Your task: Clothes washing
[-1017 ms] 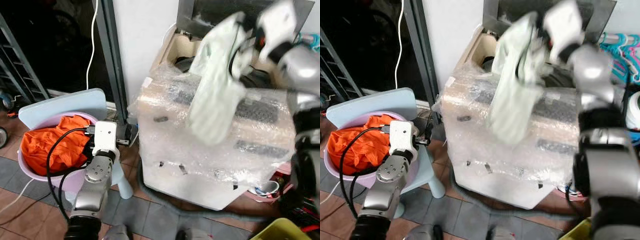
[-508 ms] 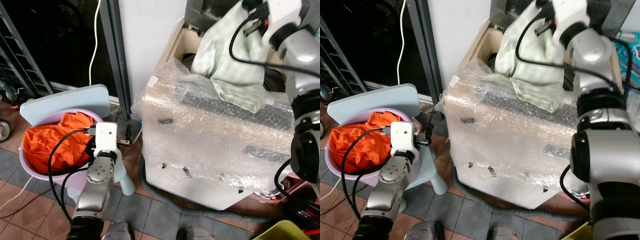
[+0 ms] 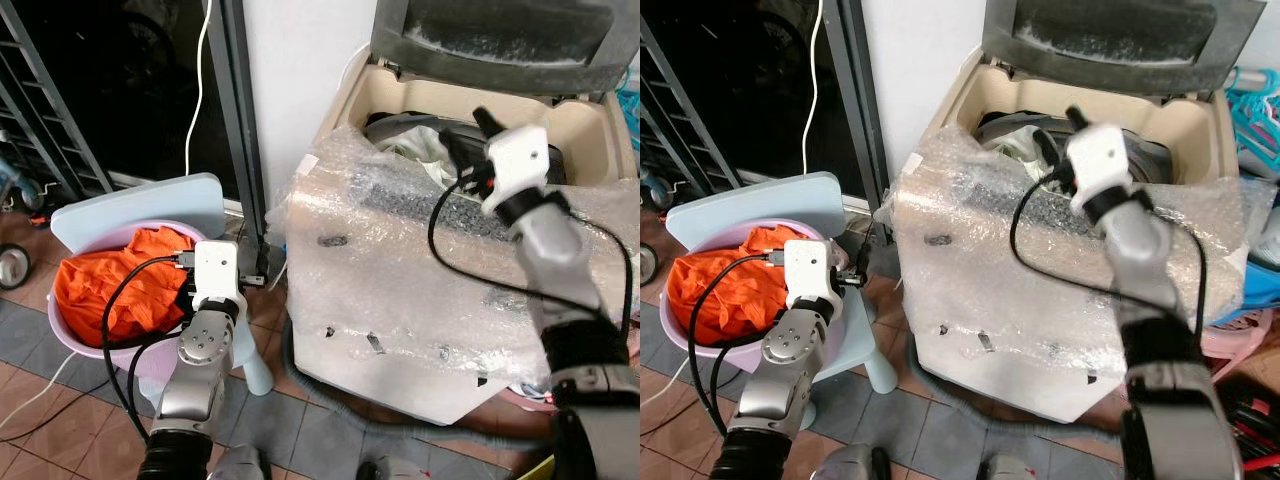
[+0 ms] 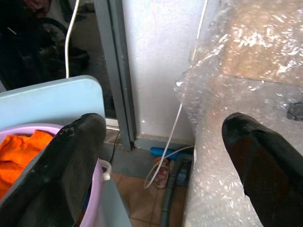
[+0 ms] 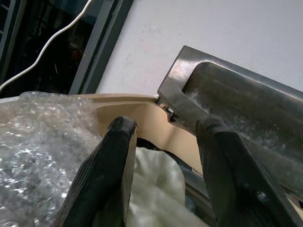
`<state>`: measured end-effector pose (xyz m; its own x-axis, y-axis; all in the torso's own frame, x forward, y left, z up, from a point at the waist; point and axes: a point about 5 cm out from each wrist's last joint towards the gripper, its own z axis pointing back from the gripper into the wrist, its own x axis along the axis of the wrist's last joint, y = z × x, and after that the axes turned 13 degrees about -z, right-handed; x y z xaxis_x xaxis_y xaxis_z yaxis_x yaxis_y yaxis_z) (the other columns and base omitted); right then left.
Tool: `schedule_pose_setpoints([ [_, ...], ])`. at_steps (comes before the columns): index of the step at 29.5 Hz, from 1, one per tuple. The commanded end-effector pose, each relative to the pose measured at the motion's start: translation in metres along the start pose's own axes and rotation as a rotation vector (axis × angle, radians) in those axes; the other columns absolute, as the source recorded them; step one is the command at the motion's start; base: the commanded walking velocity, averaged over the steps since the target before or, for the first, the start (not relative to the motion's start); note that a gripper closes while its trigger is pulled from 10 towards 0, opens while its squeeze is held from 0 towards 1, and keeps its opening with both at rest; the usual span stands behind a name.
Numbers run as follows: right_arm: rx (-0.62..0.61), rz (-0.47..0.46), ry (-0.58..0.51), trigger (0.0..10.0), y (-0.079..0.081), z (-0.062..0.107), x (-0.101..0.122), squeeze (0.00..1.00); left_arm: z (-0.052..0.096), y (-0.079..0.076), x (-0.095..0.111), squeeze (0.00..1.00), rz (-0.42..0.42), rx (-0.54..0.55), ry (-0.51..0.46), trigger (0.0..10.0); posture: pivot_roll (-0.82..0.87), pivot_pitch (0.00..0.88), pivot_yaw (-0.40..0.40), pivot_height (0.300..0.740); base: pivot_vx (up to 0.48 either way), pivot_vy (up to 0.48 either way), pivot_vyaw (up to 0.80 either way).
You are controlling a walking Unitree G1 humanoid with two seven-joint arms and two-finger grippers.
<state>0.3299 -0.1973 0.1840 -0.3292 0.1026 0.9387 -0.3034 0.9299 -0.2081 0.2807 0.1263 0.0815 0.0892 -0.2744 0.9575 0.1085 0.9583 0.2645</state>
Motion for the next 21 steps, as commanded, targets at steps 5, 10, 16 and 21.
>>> schedule_pose_setpoints([
  [5,-0.108,-0.073,0.116,10.0,0.007,0.013,-0.018,1.0,-0.001,0.003,0.0,0.0,-0.009,-0.001,-0.003,10.0,-0.1,0.0,0.027,0.74,0.0,0.0,0.0],
  [10,-0.295,-0.122,0.233,10.0,-0.009,0.011,-0.031,1.0,-0.001,0.005,0.0,0.0,-0.011,0.013,0.002,10.0,-0.09,0.0,0.029,0.74,0.0,0.0,0.0],
  [16,-0.428,-0.151,0.202,10.0,-0.03,-0.01,-0.012,1.0,-0.003,0.005,0.0,0.0,-0.016,0.017,0.006,10.0,-0.1,0.0,0.024,0.74,0.0,0.0,0.0],
  [21,-0.457,-0.13,0.175,10.0,-0.039,-0.021,0.0,1.0,-0.004,0.006,0.001,0.0,-0.012,0.036,-0.005,10.0,-0.1,0.0,0.017,0.74,0.0,0.0,0.0],
])
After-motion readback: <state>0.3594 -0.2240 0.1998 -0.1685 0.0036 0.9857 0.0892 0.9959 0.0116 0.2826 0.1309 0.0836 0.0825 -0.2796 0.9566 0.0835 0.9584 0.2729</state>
